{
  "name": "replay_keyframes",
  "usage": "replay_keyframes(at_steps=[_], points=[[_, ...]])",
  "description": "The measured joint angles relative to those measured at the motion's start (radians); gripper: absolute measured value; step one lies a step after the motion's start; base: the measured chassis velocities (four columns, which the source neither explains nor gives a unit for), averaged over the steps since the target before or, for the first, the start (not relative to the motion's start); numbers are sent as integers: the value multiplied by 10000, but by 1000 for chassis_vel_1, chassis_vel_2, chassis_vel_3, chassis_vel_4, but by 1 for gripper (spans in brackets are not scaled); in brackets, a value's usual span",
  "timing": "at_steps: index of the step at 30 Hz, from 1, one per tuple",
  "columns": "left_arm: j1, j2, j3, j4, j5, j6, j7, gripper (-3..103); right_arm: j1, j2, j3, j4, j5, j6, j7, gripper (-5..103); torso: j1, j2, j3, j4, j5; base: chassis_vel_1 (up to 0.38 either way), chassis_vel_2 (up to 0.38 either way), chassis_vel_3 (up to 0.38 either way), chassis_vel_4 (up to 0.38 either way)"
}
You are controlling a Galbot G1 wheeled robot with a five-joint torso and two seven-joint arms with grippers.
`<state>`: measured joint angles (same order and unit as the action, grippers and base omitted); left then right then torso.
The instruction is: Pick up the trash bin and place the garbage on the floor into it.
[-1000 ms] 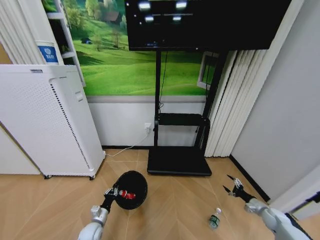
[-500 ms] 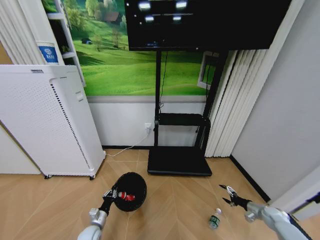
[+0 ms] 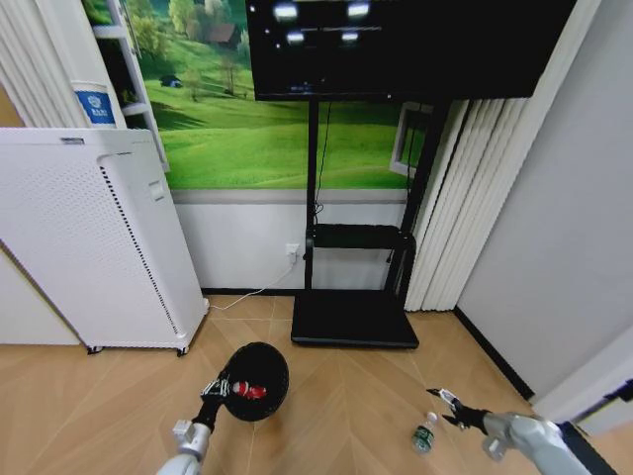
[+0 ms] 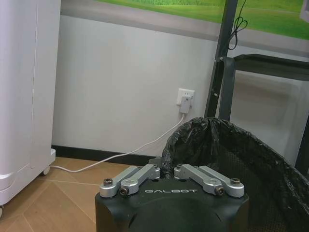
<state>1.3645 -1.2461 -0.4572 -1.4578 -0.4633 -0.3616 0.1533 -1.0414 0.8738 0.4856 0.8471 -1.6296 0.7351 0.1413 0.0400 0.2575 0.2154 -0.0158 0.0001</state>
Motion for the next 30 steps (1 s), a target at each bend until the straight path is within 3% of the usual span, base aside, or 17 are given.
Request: replay_keyframes(at_steps=[19, 30], points=[[230, 155, 14, -409, -58, 117, -70, 6, 290, 560, -462, -719, -410, -130, -879, 100, 0, 1, 0, -2, -2, 0, 0, 0, 0], [648, 223, -307, -665, -269, 123, -58, 6, 425, 841, -1063, -1122, -769, -206, -988, 100, 0, 1, 0, -3, -2, 0, 0, 0, 0]])
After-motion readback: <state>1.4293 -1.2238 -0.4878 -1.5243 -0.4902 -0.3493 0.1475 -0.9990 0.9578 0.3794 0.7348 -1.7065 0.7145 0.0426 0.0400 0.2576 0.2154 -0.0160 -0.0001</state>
